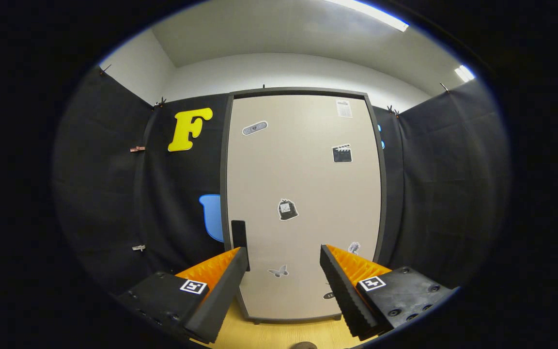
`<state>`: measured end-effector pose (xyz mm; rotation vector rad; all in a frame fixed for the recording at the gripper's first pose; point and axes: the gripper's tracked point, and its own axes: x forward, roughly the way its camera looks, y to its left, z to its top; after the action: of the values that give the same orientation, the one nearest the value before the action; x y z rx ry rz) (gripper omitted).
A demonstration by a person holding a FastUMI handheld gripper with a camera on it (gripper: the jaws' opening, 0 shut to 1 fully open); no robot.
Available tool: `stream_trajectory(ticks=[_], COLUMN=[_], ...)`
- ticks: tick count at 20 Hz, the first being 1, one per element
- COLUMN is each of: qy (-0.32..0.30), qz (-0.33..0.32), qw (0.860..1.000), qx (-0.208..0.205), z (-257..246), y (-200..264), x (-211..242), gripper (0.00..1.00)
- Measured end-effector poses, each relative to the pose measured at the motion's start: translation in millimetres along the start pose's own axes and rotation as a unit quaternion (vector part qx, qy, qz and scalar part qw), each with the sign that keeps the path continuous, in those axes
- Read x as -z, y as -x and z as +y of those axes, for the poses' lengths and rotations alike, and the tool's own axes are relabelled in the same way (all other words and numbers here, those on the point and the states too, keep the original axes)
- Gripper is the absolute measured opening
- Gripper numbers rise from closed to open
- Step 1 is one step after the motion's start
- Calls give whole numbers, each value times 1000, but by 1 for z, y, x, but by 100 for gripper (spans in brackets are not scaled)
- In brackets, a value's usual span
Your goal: Open the shoe cabinet door, grab the shoes and put them into the shoe cabinet, then close the shoe cabinet door.
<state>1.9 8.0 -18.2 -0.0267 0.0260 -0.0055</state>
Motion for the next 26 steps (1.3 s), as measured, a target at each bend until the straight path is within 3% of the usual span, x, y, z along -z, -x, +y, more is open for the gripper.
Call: stream_trajectory(ticks=[14, 22, 26], qy=[-5, -18, -18], qz=[34, 59, 61], qw=[999, 998, 998], qx=[-20, -34, -22], z=[28, 71, 80], y=[-32, -108, -147], x=[40, 86, 102], gripper=[98, 98, 92])
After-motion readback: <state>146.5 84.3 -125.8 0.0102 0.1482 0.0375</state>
